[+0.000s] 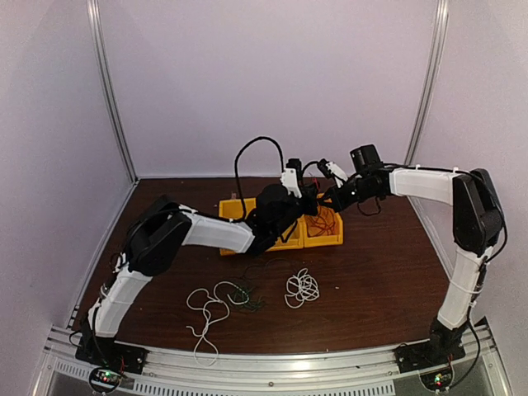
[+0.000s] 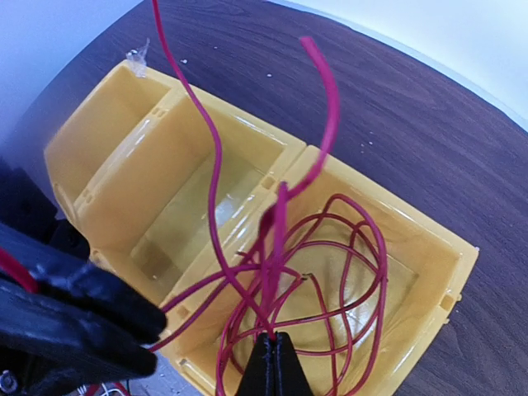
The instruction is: Untangle the cables
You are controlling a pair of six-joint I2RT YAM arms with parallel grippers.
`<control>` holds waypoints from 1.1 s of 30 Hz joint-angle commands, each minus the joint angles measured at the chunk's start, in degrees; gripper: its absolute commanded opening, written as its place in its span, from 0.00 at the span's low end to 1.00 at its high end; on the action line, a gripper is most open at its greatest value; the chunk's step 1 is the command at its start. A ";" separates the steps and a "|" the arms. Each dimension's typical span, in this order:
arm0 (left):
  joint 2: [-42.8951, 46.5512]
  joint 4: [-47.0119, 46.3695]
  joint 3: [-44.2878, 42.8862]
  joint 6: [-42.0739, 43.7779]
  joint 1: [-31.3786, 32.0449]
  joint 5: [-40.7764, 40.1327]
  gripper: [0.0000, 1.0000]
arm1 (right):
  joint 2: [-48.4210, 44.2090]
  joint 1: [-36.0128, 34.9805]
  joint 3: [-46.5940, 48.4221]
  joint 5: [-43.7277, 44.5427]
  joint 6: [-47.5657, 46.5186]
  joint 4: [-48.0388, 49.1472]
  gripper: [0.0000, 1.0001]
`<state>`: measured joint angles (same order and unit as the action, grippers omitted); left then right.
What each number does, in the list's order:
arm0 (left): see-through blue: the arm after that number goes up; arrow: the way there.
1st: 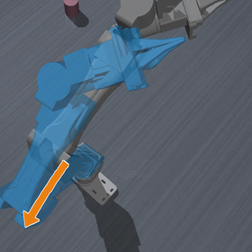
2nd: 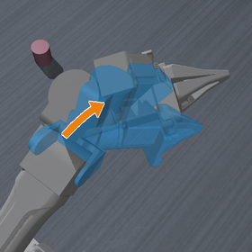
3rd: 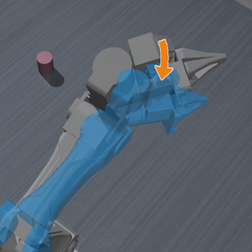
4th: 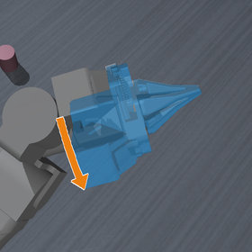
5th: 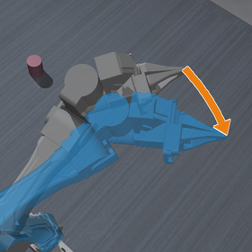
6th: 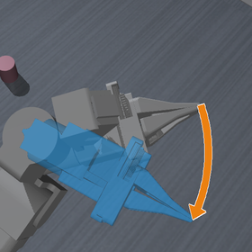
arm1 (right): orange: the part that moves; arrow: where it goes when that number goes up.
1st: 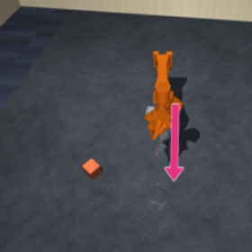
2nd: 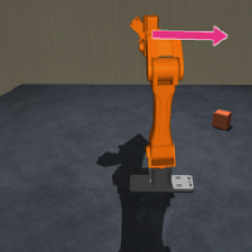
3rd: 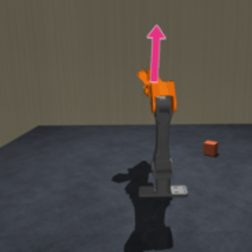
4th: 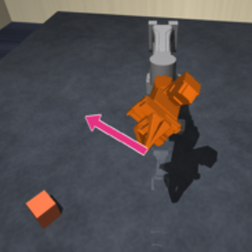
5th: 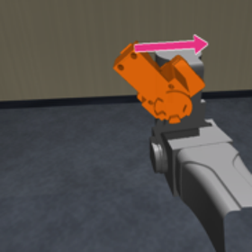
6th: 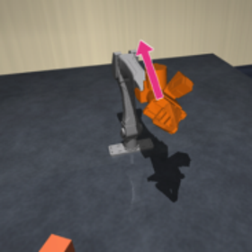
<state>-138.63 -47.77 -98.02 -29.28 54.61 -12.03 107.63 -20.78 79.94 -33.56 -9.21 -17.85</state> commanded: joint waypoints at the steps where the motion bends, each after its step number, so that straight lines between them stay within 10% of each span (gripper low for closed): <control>1: -7.60 9.02 -10.96 -2.97 0.30 -2.95 0.00 | 3.01 -0.07 1.53 4.10 1.40 1.09 0.00; 23: -7.30 22.34 -13.14 -6.51 0.31 -2.96 0.01 | -5.92 4.12 -0.40 2.85 -2.11 -6.33 0.33; 33: -0.01 29.15 -8.04 -3.33 0.28 1.06 0.48 | -8.22 4.95 -0.57 -2.08 -3.82 -5.15 0.42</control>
<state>-143.11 -21.93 -108.09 -34.50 54.96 -13.04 98.52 -15.64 79.13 -33.34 -12.25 -23.59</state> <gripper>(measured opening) 0.436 0.418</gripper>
